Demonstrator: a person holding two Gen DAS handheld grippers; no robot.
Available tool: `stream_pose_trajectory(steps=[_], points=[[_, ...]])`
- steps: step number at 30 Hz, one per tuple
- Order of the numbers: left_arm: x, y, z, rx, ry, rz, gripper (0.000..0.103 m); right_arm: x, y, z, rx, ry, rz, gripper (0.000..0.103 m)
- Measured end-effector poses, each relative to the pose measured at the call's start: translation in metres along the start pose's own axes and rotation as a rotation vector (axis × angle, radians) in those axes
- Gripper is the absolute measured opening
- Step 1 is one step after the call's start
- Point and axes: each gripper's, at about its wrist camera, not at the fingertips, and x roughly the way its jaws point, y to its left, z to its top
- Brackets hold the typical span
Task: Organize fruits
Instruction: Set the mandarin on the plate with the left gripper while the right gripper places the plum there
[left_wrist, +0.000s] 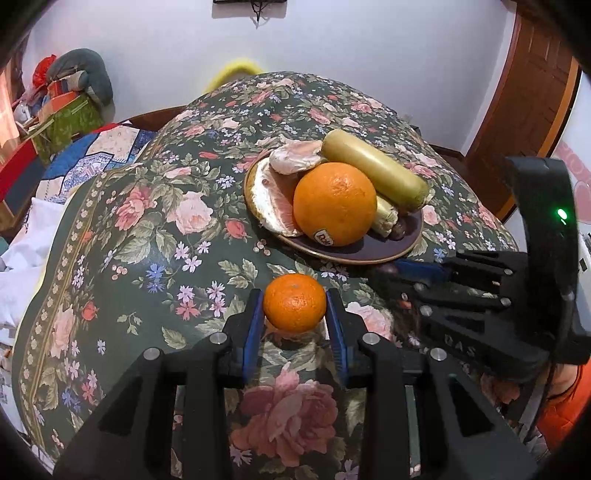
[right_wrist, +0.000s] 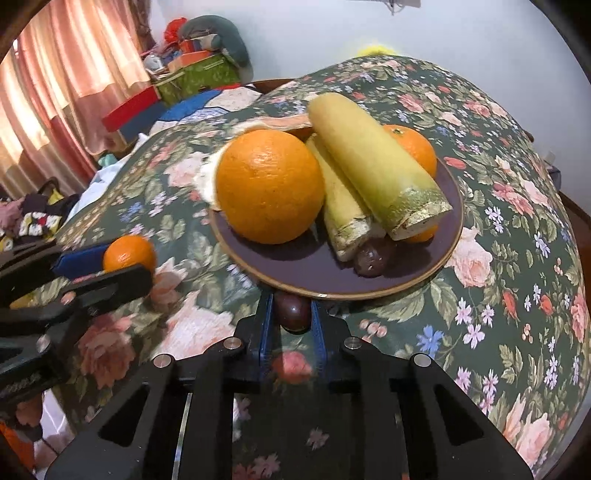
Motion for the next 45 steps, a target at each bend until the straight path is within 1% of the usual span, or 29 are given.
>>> stream_pose_trajectory(steps=[5,11,17,23,30,33,37,39,42,44,45], points=[[-0.003,-0.009,0.008,0.009,-0.015,-0.011,0.033,-0.018,-0.001,-0.007,-0.005,-0.028,0.003,0.018],[0.007,-0.025,0.019,0.012,-0.012,-0.052,0.033,-0.044,-0.027,-0.003,0.036,-0.097,-0.041,0.018],[0.024,-0.046,0.029,0.034,0.003,-0.075,0.033,-0.055,-0.05,0.004,0.082,-0.139,-0.065,0.018],[0.045,-0.06,0.038,0.056,0.024,-0.079,0.033,-0.046,-0.056,0.009,0.085,-0.138,-0.053,0.018],[0.048,-0.068,0.038,0.091,0.011,-0.066,0.033,-0.026,-0.06,0.017,0.083,-0.114,-0.05,0.019],[0.049,-0.068,0.037,0.105,0.008,-0.063,0.033,-0.023,-0.061,0.017,0.089,-0.112,-0.046,0.02],[0.051,-0.067,0.036,0.104,0.024,-0.065,0.033,-0.02,-0.061,0.015,0.093,-0.1,-0.042,0.02],[0.054,-0.064,0.035,0.095,0.038,-0.061,0.035,-0.019,-0.061,0.016,0.096,-0.094,-0.037,0.02],[0.054,-0.06,0.033,0.082,0.043,-0.072,0.035,-0.019,-0.06,0.016,0.095,-0.092,-0.037,0.023],[0.053,-0.06,0.034,0.082,0.043,-0.065,0.038,-0.02,-0.06,0.016,0.093,-0.093,-0.036,0.029],[0.052,-0.06,0.033,0.081,0.042,-0.061,0.039,-0.021,-0.06,0.016,0.091,-0.096,-0.039,0.03]])
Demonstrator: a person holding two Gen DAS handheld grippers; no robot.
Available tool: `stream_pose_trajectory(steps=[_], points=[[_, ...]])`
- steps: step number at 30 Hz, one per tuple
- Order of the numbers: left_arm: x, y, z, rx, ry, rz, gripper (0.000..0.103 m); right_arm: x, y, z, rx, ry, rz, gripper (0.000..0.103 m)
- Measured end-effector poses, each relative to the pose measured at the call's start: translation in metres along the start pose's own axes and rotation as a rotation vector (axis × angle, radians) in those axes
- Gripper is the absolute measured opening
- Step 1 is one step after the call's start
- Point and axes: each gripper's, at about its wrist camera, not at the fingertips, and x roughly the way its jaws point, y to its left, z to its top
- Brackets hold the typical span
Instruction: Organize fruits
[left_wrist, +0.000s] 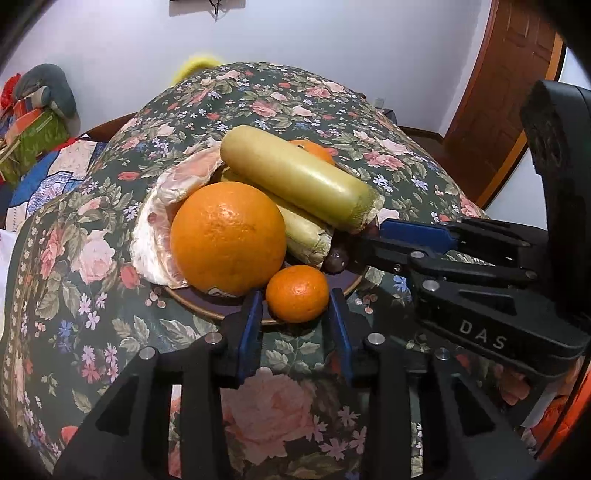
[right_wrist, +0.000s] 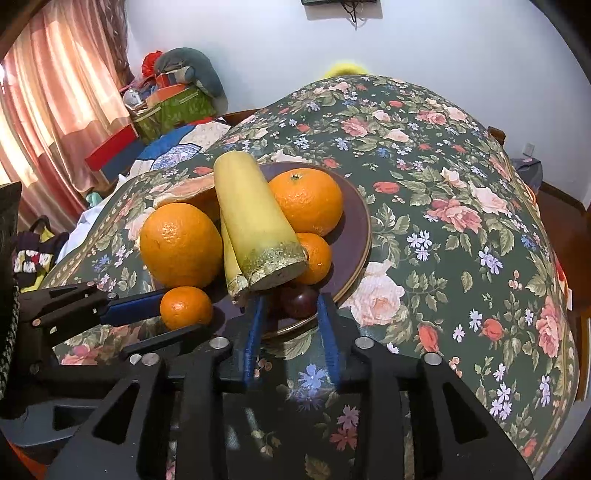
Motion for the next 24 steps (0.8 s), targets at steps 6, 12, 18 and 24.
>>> stream_pose_trajectory(steps=[6,12,18,24], points=[[-0.015,0.003,-0.003,-0.015,-0.019,0.013,0.041,-0.017,0.003,-0.001,-0.006,-0.024,-0.01,0.031],[-0.055,0.003,-0.003,-0.025,-0.089,0.042,0.041,-0.057,0.013,0.003,-0.018,-0.096,-0.029,0.031],[-0.128,-0.004,-0.001,-0.039,-0.237,0.079,0.041,-0.123,0.036,0.008,-0.041,-0.229,-0.053,0.031],[-0.222,-0.02,-0.008,-0.034,-0.436,0.102,0.043,-0.199,0.064,0.005,-0.064,-0.39,-0.059,0.031]])
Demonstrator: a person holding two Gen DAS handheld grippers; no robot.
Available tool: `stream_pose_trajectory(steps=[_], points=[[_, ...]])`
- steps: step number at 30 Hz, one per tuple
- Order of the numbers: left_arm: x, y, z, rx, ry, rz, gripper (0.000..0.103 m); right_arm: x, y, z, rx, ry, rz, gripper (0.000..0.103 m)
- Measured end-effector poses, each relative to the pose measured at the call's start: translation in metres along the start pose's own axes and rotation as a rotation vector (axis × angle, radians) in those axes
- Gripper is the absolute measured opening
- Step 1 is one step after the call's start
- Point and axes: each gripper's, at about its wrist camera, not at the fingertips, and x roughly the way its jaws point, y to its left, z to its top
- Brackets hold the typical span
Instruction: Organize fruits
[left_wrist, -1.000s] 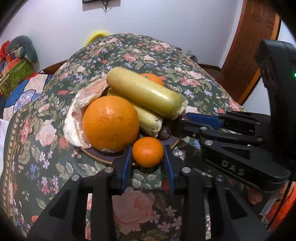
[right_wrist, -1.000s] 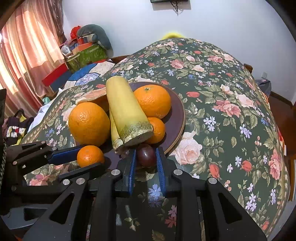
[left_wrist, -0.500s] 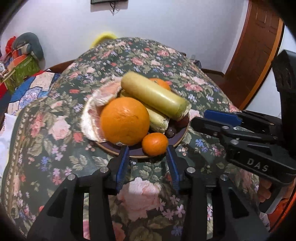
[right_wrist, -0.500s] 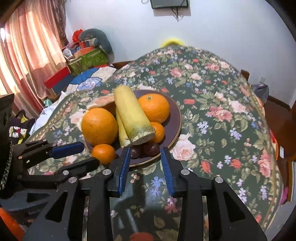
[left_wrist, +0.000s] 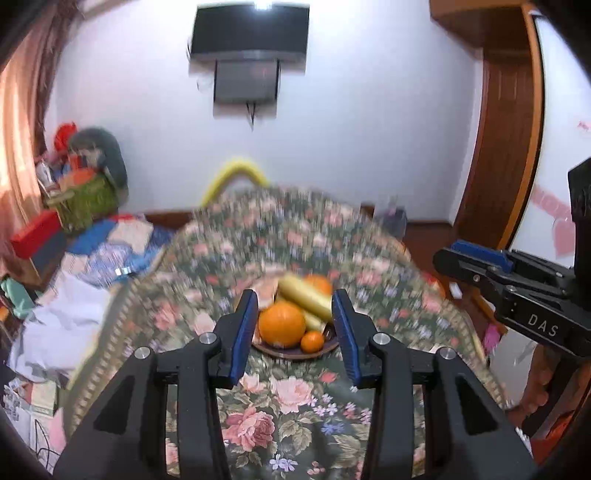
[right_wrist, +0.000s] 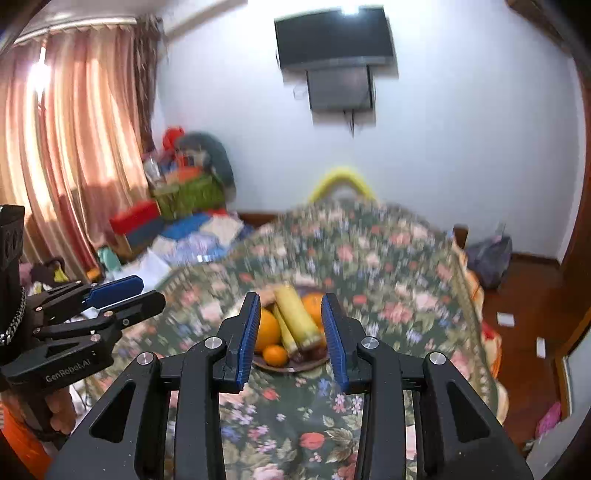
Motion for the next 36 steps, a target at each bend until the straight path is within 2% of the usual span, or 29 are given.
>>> stream_pose_trajectory(steps=[3,5,10,12,14,15,23,36], points=[[-0.039,-0.005,0.008,0.004,-0.082,0.004,0.051,-0.036,0.012,0.009,-0.007,-0.08,0.001,0.033],[-0.066,-0.009,0.013,0.013,-0.142,0.01,0.055,-0.059,0.02,0.012,-0.009,-0.135,0.001,0.04],[-0.117,-0.017,0.014,0.023,-0.242,0.02,0.066,-0.101,0.035,0.012,-0.008,-0.239,0.0,0.049],[-0.129,-0.019,0.012,0.021,-0.263,0.025,0.071,-0.113,0.04,0.01,-0.008,-0.27,-0.01,0.057],[-0.139,-0.019,0.009,0.013,-0.279,0.024,0.081,-0.12,0.045,0.008,-0.012,-0.29,-0.024,0.068],[-0.143,-0.019,0.007,0.01,-0.289,0.029,0.087,-0.122,0.047,0.006,-0.016,-0.303,-0.033,0.07],[-0.158,-0.02,0.0,0.012,-0.312,0.049,0.1,-0.123,0.05,-0.002,-0.007,-0.337,-0.072,0.101],[-0.166,-0.026,-0.006,0.03,-0.321,0.063,0.103,-0.138,0.05,-0.015,0.005,-0.352,-0.098,0.103]])
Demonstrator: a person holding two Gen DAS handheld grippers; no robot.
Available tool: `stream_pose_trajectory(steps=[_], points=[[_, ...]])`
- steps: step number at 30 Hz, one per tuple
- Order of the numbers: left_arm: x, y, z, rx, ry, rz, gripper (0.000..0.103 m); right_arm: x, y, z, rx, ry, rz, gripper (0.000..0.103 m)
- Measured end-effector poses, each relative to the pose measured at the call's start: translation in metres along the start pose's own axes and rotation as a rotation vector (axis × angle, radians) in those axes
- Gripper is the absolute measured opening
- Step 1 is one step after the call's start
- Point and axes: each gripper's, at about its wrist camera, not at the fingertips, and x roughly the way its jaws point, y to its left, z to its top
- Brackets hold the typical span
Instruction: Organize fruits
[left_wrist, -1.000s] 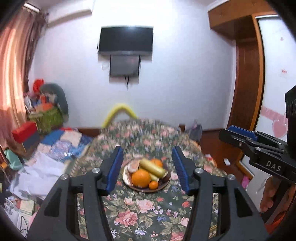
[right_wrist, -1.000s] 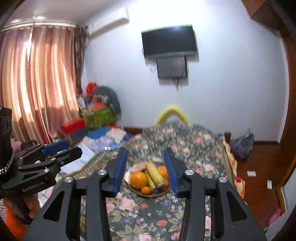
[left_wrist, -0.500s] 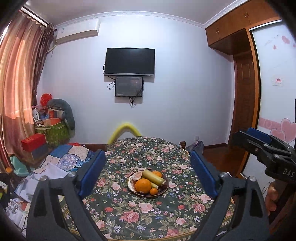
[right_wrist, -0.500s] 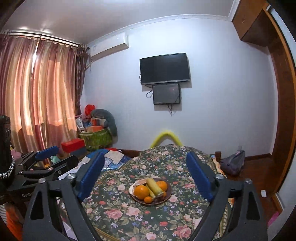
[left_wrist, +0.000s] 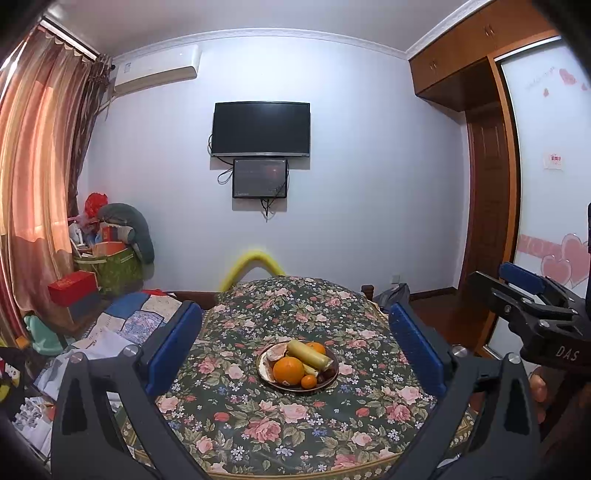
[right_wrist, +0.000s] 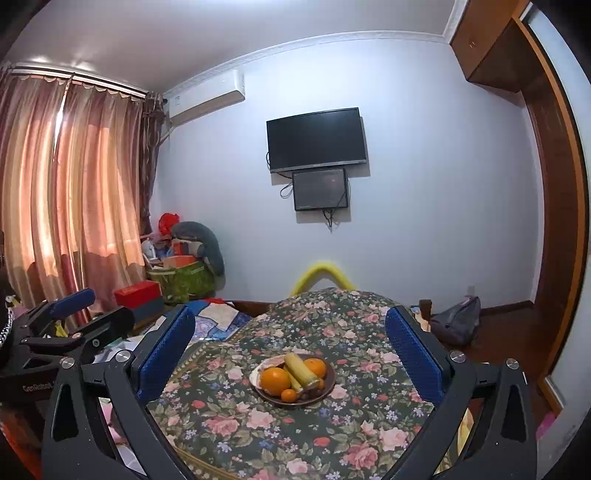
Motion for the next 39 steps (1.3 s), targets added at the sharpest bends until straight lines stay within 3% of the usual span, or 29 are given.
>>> stream_pose_trajectory(steps=[39], points=[[0.004,-0.0019,-0.0007,0.008,0.016,-0.021,0.103,-0.0034,-0.0032,0.0009,-0.009,0.002,-0.014,0.103]])
